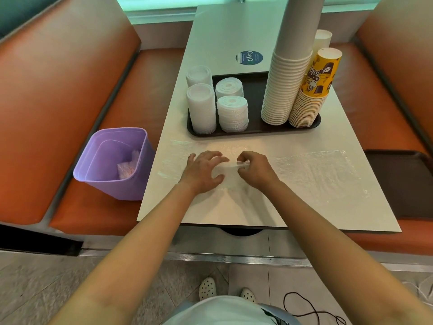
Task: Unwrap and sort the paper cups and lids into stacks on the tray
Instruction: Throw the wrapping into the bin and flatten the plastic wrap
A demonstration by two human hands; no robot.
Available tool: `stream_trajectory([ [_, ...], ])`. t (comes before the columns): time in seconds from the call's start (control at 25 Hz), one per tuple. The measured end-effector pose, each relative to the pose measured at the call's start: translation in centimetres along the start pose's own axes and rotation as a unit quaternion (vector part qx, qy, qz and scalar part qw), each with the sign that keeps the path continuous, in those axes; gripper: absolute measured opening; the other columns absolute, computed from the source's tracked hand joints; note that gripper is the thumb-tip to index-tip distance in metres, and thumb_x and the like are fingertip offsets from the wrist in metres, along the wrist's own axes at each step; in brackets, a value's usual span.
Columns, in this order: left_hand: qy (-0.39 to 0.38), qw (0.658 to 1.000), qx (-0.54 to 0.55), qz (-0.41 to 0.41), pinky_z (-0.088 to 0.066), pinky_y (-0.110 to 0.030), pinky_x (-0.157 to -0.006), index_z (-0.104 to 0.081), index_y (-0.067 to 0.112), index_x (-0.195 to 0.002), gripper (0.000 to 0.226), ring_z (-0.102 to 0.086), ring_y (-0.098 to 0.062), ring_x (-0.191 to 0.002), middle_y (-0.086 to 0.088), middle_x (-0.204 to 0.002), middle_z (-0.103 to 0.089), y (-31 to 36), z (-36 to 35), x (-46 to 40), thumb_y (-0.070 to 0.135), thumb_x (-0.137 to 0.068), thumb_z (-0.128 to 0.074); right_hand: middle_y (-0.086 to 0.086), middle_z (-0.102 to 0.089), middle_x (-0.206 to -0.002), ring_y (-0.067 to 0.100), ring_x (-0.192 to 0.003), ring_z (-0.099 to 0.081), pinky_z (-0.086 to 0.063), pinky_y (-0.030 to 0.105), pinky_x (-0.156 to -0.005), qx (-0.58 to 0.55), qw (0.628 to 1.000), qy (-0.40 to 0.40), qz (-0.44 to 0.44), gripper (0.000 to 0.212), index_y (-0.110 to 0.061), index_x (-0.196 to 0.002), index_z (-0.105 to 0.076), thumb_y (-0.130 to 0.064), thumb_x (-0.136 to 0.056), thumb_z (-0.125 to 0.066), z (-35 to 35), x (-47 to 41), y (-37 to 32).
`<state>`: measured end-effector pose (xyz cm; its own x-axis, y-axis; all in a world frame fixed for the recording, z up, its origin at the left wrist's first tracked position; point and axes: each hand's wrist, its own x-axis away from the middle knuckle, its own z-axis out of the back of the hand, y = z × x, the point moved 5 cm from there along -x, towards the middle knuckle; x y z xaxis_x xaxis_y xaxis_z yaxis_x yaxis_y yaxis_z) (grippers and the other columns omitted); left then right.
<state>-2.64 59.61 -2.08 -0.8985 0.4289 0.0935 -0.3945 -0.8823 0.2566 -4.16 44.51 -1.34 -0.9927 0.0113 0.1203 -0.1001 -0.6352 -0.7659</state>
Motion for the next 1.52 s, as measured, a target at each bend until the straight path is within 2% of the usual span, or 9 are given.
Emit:
stream_trajectory([
  [0.12,0.023,0.992,0.119,0.018,-0.038,-0.037,-0.089,-0.063,0.014,-0.108,0.029,-0.060,-0.027,-0.096,-0.005,-0.097,-0.067,0.8,1.5,0.3,0.036,-0.095,-0.050,-0.006,-0.054,-0.073,0.013,-0.067,-0.048,-0.039,0.016,-0.058,-0.117,0.993,0.023,0.014,0.019,-0.015,-0.078,-0.056,0.004,-0.079,-0.055,1.6,0.1,-0.9],
  [0.24,0.046,0.960,0.273,0.046,-0.040,-0.031,-0.067,-0.060,0.005,-0.088,0.025,-0.051,-0.021,-0.071,-0.005,-0.075,-0.058,1.5,3.2,0.8,0.028,-0.095,-0.054,-0.002,-0.052,-0.074,0.012,-0.066,-0.048,-0.044,0.021,-0.054,-0.214,0.975,0.056,0.004,0.019,-0.017,-0.075,-0.054,-0.004,-0.089,-0.054,3.1,-0.3,-1.0],
  [0.32,0.049,0.918,0.389,0.060,-0.042,-0.021,-0.063,-0.059,0.017,-0.105,0.012,-0.050,-0.011,-0.069,0.002,-0.076,-0.055,2.2,4.0,1.7,0.017,-0.095,-0.053,0.001,-0.052,-0.073,0.011,-0.065,-0.045,-0.040,0.022,-0.056,-0.188,0.978,0.091,0.016,0.018,-0.015,-0.075,-0.055,-0.009,-0.092,-0.054,3.8,-0.4,-1.0],
  [0.48,-0.044,0.799,0.593,0.083,-0.046,-0.014,-0.061,-0.051,0.022,-0.122,0.040,-0.054,0.001,-0.060,0.005,-0.087,-0.058,3.0,4.9,3.8,-0.006,-0.095,-0.041,-0.006,-0.052,-0.068,0.007,-0.061,-0.047,-0.038,0.014,-0.049,-0.221,0.972,0.077,0.013,0.016,-0.019,-0.076,-0.058,-0.009,-0.088,-0.061,4.3,-0.9,-2.0],
  [0.8,-0.109,0.836,0.526,0.108,-0.045,-0.009,-0.082,-0.057,0.029,-0.122,0.042,-0.048,0.007,-0.106,0.023,-0.121,-0.049,-4.1,6.2,8.1,-0.001,-0.094,-0.048,-0.008,-0.053,-0.073,0.006,-0.064,-0.047,-0.039,0.015,-0.057,-0.174,0.981,-0.017,0.080,0.009,-0.019,-0.083,-0.060,-0.012,-0.088,-0.064,-1.9,-2.4,-8.5],
  [0.92,-0.031,0.844,0.507,0.172,-0.042,-0.013,-0.087,-0.061,0.027,-0.118,0.034,-0.050,0.003,-0.100,0.024,-0.112,-0.051,-10.5,7.4,8.9,0.004,-0.096,-0.047,-0.009,-0.051,-0.081,0.009,-0.064,-0.047,-0.041,0.019,-0.060,-0.168,0.982,-0.050,0.077,0.011,-0.018,-0.100,-0.061,-0.014,-0.090,-0.061,-6.8,-4.0,-11.7],
  [1.12,0.151,0.781,0.503,0.340,-0.049,-0.022,-0.075,-0.059,0.012,-0.123,0.044,-0.057,-0.019,-0.088,-0.011,-0.118,-0.060,-25.0,7.3,8.6,-0.009,-0.092,-0.037,-0.003,-0.055,-0.099,0.013,-0.076,-0.054,-0.045,0.010,-0.065,-0.119,0.989,-0.041,0.074,0.028,-0.012,-0.119,-0.058,-0.011,-0.090,-0.059,-15.4,-7.7,-17.4],
  [1.32,-0.030,0.871,0.274,0.408,-0.044,-0.031,-0.089,-0.043,0.018,-0.141,0.057,-0.055,-0.030,-0.114,-0.013,-0.137,-0.049,-36.5,3.2,5.4,0.002,-0.087,-0.051,0.005,-0.042,-0.138,0.022,-0.118,-0.051,-0.047,0.033,-0.099,-0.025,0.992,-0.117,-0.036,0.053,-0.018,-0.140,-0.038,-0.020,-0.092,-0.059,-25.5,-12.0,-18.3],
  [1.52,-0.151,0.841,0.328,0.403,-0.047,-0.033,-0.073,-0.043,0.015,-0.140,0.050,-0.055,-0.028,-0.099,-0.014,-0.122,-0.055,-39.4,-1.8,2.0,0.008,-0.092,-0.055,0.016,-0.038,-0.141,0.036,-0.122,-0.049,-0.049,0.041,-0.097,0.004,0.963,-0.147,-0.227,0.067,-0.008,-0.145,-0.025,-0.015,-0.088,-0.061,-30.6,-12.8,-15.4],
])
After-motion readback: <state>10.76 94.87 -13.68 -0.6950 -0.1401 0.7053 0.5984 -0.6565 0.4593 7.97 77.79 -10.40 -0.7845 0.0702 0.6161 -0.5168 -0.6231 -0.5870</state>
